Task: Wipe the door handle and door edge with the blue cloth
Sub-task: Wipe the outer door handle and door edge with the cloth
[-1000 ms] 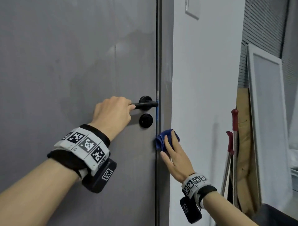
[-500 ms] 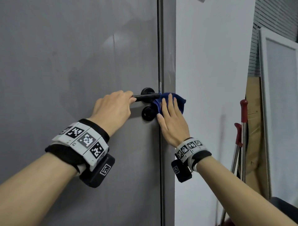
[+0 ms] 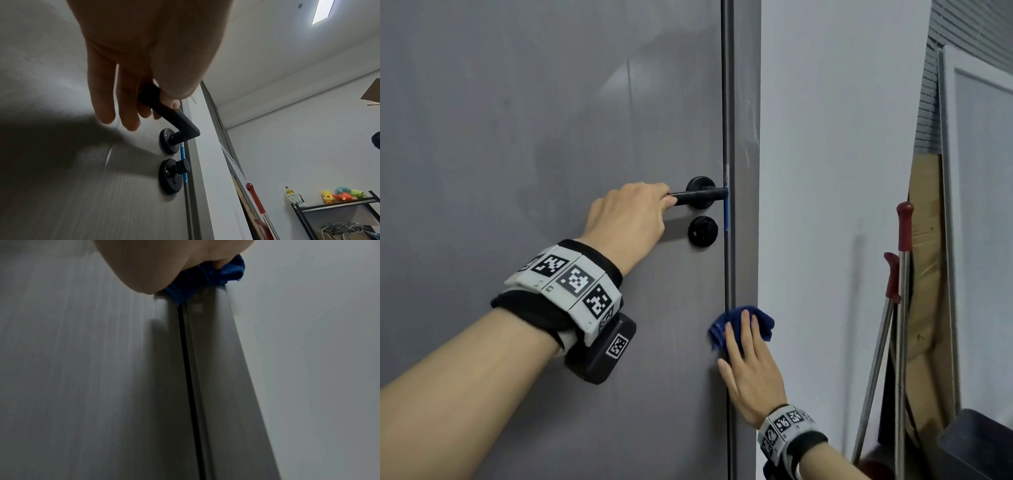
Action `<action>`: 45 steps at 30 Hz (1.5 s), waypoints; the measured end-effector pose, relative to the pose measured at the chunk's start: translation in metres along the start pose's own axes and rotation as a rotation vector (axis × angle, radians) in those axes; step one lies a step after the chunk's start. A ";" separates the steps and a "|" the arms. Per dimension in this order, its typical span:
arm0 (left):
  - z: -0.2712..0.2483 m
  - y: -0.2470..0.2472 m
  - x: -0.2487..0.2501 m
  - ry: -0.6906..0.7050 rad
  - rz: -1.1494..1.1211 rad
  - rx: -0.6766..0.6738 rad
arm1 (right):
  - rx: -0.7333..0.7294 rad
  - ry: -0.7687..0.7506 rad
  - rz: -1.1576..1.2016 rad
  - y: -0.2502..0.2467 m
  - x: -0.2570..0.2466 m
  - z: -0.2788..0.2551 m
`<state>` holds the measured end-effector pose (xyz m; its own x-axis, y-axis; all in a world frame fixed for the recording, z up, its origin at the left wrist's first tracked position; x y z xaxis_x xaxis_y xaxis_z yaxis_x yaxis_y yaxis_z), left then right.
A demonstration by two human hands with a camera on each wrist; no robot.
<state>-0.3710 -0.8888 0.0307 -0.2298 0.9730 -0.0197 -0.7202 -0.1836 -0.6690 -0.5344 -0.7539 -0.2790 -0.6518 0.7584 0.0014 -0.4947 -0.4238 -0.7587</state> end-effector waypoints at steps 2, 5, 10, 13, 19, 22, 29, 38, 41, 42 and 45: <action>0.000 -0.001 0.000 0.004 -0.010 -0.002 | -0.011 0.040 0.047 -0.010 -0.008 0.005; -0.001 -0.001 0.001 0.009 -0.018 0.003 | 0.085 0.094 0.181 -0.050 -0.014 0.046; -0.001 -0.003 0.000 0.009 -0.035 0.024 | 0.222 0.085 0.445 -0.118 -0.011 0.120; -0.002 -0.004 0.001 -0.010 -0.063 0.027 | 0.202 0.016 0.448 -0.094 0.002 0.085; -0.003 -0.007 0.003 -0.026 -0.066 0.017 | 0.031 0.069 0.434 -0.017 0.001 0.007; -0.003 -0.009 0.004 -0.013 -0.047 0.016 | 0.061 0.049 0.370 -0.025 0.004 0.017; 0.010 -0.023 0.009 0.015 0.011 -0.101 | 0.164 0.047 0.353 -0.085 0.007 0.082; 0.028 -0.023 0.005 0.012 -0.012 -0.240 | 0.232 -0.077 0.526 -0.130 0.023 0.128; 0.030 -0.023 0.006 0.013 0.003 -0.255 | 0.270 -0.075 0.534 -0.148 0.023 0.147; 0.031 -0.023 0.006 0.011 0.009 -0.256 | 0.279 -0.070 0.531 -0.156 0.023 0.154; 0.032 -0.024 0.007 0.007 0.028 -0.260 | 0.296 -0.068 0.424 -0.181 0.023 0.179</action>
<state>-0.3763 -0.8820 0.0709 -0.2422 0.9691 -0.0459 -0.5207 -0.1698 -0.8367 -0.5631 -0.7483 -0.0251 -0.8612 0.4597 -0.2166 -0.3140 -0.8165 -0.4846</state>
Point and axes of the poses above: each hand's wrist, its own z-axis towards the middle knuckle, its own y-axis out of the palm, x = y × z, the point moved 4 cm from there along z, towards the middle knuckle, and after that the axes turned 3 degrees about x, right-handed, at the moved point
